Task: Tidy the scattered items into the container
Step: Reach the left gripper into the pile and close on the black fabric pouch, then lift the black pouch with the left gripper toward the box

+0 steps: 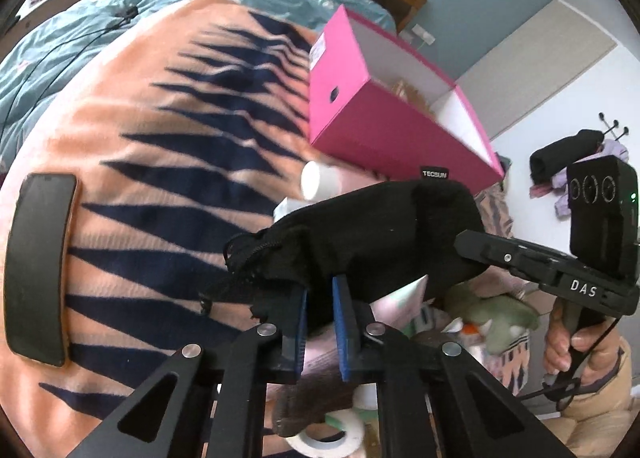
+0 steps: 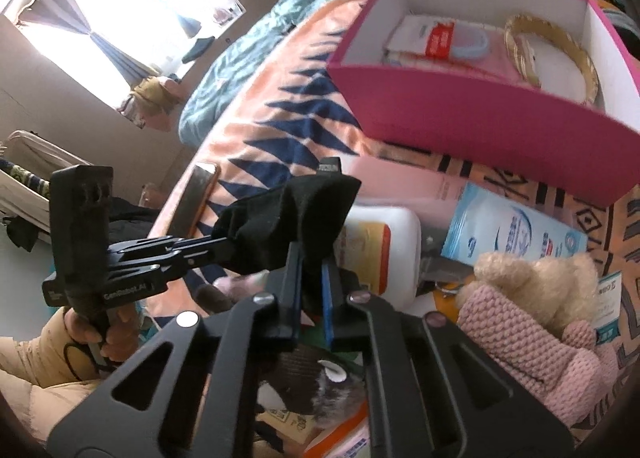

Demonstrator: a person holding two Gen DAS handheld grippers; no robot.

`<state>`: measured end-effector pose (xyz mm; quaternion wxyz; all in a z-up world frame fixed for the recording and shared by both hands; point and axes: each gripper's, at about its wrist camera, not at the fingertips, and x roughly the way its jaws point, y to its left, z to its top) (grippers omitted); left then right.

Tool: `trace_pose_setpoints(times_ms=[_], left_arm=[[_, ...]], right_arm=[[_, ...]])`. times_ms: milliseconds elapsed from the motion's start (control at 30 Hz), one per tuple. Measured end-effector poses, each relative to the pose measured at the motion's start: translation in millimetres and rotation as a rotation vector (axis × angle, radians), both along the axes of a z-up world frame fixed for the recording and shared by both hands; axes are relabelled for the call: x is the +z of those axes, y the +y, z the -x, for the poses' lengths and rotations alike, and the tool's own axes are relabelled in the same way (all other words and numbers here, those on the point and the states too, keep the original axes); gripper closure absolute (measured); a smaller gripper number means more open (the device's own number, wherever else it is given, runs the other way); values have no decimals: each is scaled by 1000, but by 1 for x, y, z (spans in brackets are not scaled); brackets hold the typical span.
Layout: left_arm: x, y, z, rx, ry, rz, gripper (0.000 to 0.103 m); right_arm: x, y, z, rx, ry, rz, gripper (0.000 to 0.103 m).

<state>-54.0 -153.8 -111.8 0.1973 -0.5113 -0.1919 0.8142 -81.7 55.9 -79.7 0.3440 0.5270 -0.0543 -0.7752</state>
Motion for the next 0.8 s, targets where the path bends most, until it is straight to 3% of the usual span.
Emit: trace_pose_setpoints(times_ms=[267, 800], left_arm=[[36, 4, 10, 2, 86, -31, 93], [83, 40, 20, -33, 195, 40, 93]], right_arm=[[36, 12, 2, -9, 63, 53, 94], [81, 48, 4, -34, 153, 115, 94]])
